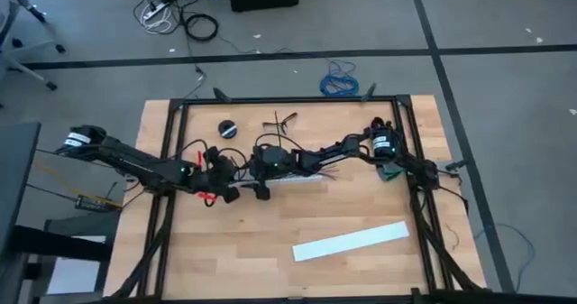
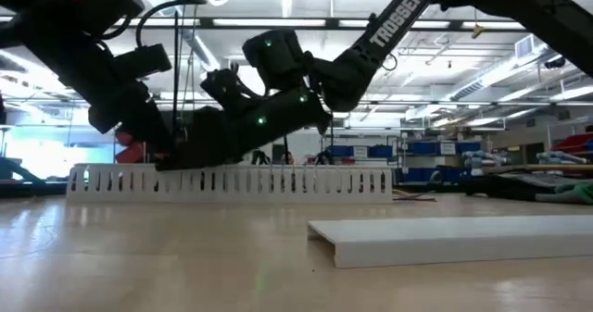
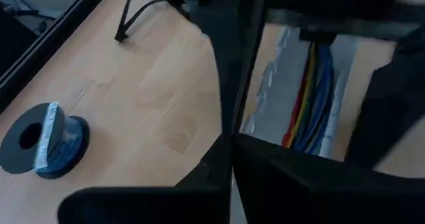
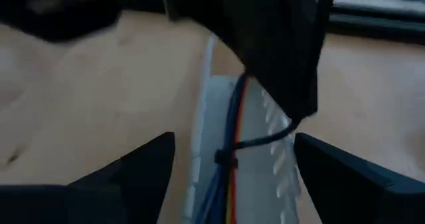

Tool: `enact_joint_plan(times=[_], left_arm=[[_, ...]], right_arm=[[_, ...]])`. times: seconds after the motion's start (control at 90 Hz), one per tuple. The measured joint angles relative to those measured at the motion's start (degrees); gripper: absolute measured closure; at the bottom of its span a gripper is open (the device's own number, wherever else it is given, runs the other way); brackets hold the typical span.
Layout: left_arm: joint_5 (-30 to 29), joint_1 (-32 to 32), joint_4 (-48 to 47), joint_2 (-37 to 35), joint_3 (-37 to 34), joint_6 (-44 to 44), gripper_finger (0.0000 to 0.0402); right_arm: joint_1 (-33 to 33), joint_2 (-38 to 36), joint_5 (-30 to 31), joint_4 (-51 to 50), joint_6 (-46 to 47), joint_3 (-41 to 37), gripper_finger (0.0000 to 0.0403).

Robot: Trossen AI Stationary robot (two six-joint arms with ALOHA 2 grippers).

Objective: Ziptie cables
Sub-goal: Put the zip tied cable wires into the white cable duct

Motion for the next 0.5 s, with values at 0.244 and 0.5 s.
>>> enact_joint_plan(times=[0.244,0.5], left_arm=[[0.38,0.75,-2.47,-0.02,0.00,0.96,0.0401],[0.47,0.76,-2.51,-0.02,0.00,0.91,0.0401]], right_arm=[[-0.04,0.00,0.54,-1.18,0.44,0.00,0.0106],[0.24,0.00,0.57,-1.77,0.44,0.00,0.0108]])
